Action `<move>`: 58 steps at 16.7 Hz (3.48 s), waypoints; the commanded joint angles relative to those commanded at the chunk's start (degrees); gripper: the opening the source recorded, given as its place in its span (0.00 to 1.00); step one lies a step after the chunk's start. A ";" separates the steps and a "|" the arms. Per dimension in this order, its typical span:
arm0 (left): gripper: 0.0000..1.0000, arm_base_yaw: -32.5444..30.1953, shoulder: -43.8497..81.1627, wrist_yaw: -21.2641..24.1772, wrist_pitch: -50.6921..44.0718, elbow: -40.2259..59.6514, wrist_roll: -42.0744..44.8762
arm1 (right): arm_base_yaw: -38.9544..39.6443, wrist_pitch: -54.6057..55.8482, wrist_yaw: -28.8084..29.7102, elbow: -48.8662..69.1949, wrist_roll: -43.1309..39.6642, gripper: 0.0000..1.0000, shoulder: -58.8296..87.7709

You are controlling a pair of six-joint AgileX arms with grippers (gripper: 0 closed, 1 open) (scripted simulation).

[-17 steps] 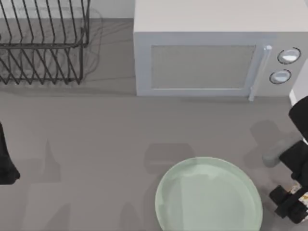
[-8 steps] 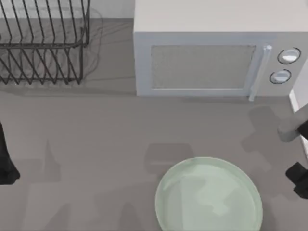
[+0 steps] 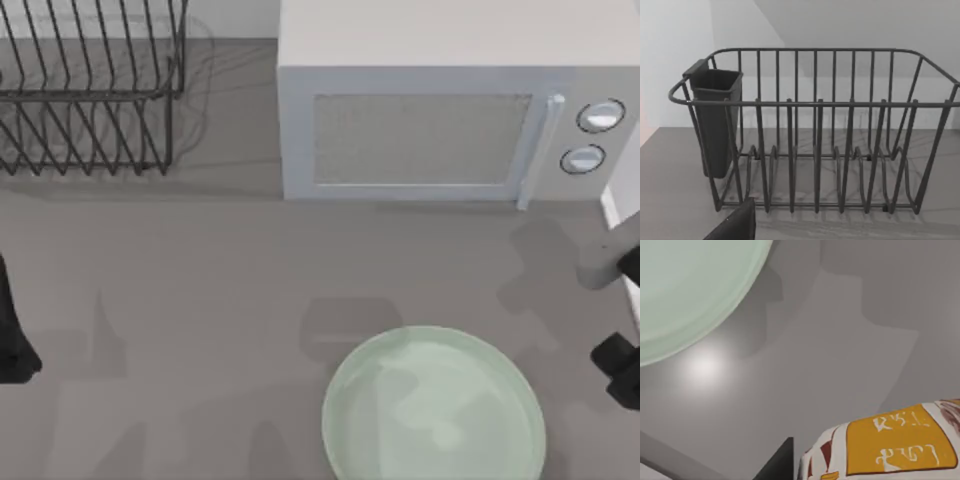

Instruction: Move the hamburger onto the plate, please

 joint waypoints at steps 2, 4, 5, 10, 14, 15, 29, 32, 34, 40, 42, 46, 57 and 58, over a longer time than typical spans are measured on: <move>1.00 0.00 0.00 0.00 0.00 0.00 0.00 | 1.93 0.07 0.09 0.98 3.99 0.00 0.73; 1.00 0.00 0.00 0.00 0.00 0.00 0.00 | 4.65 0.09 0.20 2.39 10.34 0.00 1.95; 1.00 0.00 0.00 0.00 0.00 0.00 0.00 | 6.20 0.06 0.24 3.21 14.48 0.00 2.75; 1.00 0.00 0.00 0.00 0.00 0.00 0.00 | 14.35 -0.45 0.23 7.07 43.87 0.00 7.87; 1.00 0.00 0.00 0.00 0.00 0.00 0.00 | 20.10 -1.21 -0.28 9.22 74.85 0.00 12.73; 1.00 0.00 0.00 0.00 0.00 0.00 0.00 | 21.34 -1.38 -0.46 9.67 82.56 0.00 13.92; 1.00 0.00 0.00 0.00 0.00 0.00 0.00 | 25.43 2.25 -1.80 15.06 151.70 0.00 20.14; 1.00 0.00 0.00 0.00 0.00 0.00 0.00 | 25.25 2.60 -1.77 15.36 153.80 0.00 20.10; 1.00 0.00 0.00 0.00 0.00 0.00 0.00 | 25.25 2.60 -1.77 15.36 153.80 0.00 20.10; 1.00 0.00 0.00 0.00 0.00 0.00 0.00 | 25.60 6.46 -1.75 12.59 153.99 0.00 21.59; 1.00 0.00 0.00 0.00 0.00 0.00 0.00 | 25.71 10.13 -1.77 11.08 154.14 0.00 22.57; 1.00 0.00 0.00 0.00 0.00 0.00 0.00 | 25.89 12.62 -1.76 9.23 154.50 0.00 23.95; 1.00 0.00 0.00 0.00 0.00 0.00 0.00 | 25.89 12.62 -1.76 9.23 154.50 0.68 23.95; 1.00 0.00 0.00 0.00 0.00 0.00 0.00 | 25.89 12.62 -1.76 9.23 154.50 0.75 23.95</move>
